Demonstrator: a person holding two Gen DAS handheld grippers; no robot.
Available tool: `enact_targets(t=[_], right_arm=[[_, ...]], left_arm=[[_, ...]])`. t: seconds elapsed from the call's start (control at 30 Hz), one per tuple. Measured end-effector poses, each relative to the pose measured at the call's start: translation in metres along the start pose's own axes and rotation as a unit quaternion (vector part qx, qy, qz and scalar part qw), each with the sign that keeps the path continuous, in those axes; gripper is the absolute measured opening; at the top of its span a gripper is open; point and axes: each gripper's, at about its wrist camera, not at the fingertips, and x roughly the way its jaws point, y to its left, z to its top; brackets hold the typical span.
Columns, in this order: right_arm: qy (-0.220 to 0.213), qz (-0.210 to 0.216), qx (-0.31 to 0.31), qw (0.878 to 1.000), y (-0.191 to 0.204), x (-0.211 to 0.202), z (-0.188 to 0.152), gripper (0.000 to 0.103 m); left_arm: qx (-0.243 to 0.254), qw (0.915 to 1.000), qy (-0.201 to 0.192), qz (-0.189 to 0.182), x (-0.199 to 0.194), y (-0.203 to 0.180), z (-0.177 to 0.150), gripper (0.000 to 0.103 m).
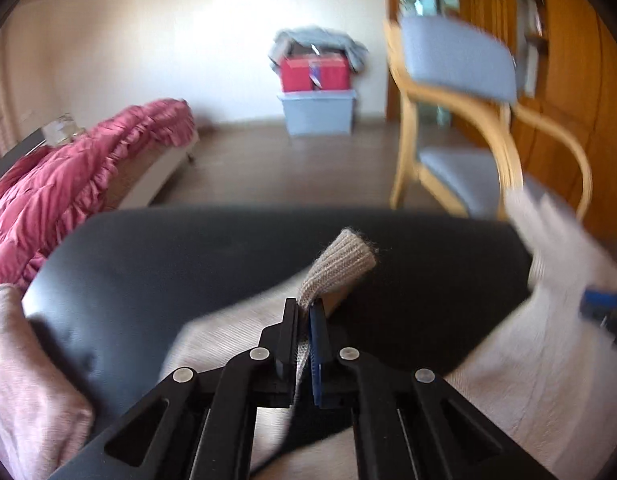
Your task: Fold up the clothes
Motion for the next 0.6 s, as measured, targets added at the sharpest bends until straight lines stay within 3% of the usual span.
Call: enact_targets(t=[0.13,0.33,0.6], right_arm=[[0.0,0.001,0.0,1.0,-0.002,-0.002,-0.002,0.039],[0.001,0.001,-0.001,1.0,-0.003,-0.004,-0.003,0.039],[0.001,-0.001,-0.004,1.0,-0.004,-0.005,-0.004,0.039]], left_arm=[[-0.05,0.9968,-0.06,0.013,-0.042,0.05,0.009,0.004],[-0.123,0.9838,-0.126,0.034,-0.1,0.128,-0.013,0.004],[-0.249,0.9504,-0.174,0.066,-0.158,0.221,-0.095,0.004]])
